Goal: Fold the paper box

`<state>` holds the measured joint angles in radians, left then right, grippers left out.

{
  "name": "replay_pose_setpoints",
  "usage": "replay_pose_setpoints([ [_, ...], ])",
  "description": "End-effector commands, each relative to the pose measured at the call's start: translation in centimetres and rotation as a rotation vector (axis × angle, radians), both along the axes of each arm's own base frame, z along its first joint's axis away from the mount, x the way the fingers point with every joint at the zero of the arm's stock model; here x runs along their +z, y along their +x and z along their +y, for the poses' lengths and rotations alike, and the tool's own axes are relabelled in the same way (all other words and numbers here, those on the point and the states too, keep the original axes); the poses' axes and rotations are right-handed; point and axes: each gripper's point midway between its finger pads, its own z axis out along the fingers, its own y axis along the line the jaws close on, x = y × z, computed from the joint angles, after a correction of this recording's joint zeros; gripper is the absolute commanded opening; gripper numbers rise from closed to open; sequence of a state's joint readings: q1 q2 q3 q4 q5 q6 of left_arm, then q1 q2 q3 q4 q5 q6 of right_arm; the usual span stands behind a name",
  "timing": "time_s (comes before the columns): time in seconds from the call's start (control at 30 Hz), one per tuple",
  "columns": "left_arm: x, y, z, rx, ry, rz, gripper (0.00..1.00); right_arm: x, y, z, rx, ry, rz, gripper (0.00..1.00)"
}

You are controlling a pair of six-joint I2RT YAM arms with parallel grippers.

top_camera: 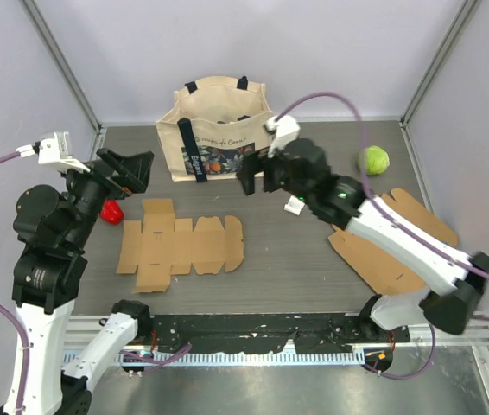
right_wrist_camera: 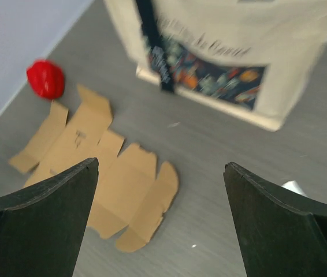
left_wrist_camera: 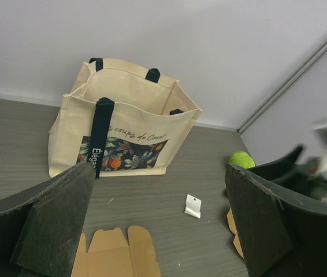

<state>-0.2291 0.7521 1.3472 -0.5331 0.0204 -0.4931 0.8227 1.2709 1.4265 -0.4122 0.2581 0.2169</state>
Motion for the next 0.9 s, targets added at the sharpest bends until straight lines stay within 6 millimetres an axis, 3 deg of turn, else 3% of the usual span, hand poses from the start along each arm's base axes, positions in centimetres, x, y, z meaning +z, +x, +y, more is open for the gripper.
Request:
replay_pose_setpoints([
  [0.0,0.9,-1.1,0.5,0.011,0.018,-0.045,1.0,-2.8,-1.1,7.9,0.288,0.147,0.089,0.95],
  [0.1,-0.1,-1.3,0.8,0.021,0.044,-0.018,1.0,-7.5,-1.1,11.3,0.408,0.123,0.207,0.95],
  [0.17,-0.9,-1.4,0.8,0.015,0.054,0.003,1.0,-11.4,-0.4,12.2,0.428,0.091,0.322,0.95],
  [0.27,-3.3,-1.2,0.5,0.001,0.076,0.059,1.0,-15.7,0.8,10.5,0.433,0.202,0.533,0.95],
  [0.3,-3.8,-1.4,0.5,-0.001,0.079,0.067,0.99,-16.5,3.2,9.1,0.41,0.267,0.541,0.95],
  [0.33,-4.4,-1.4,0.4,-0.009,0.083,0.082,1.0,-18.6,2.6,8.5,0.431,0.288,0.611,0.95],
  [0.37,-5.5,-1.3,0.3,-0.016,0.085,0.108,1.0,-19.5,3.1,8.2,0.436,0.285,0.621,0.93],
  [0.4,-6.0,-1.5,0.2,-0.022,0.086,0.116,1.0,-22.0,3.3,7.9,0.437,0.266,0.677,0.9],
  [0.57,-9.8,-1.3,-0.3,-0.047,0.087,0.208,1.0,-26.5,3.9,6.9,0.433,0.209,0.726,0.85],
  [0.63,-10.4,-1.5,-0.7,-0.065,0.075,0.224,1.0,-28.1,3.9,6.6,0.42,0.23,0.758,0.82],
  [0.87,-12.8,-1.3,-1.4,-0.1,0.067,0.285,0.99,-30.9,2.3,8.0,0.447,0.258,0.811,0.59],
])
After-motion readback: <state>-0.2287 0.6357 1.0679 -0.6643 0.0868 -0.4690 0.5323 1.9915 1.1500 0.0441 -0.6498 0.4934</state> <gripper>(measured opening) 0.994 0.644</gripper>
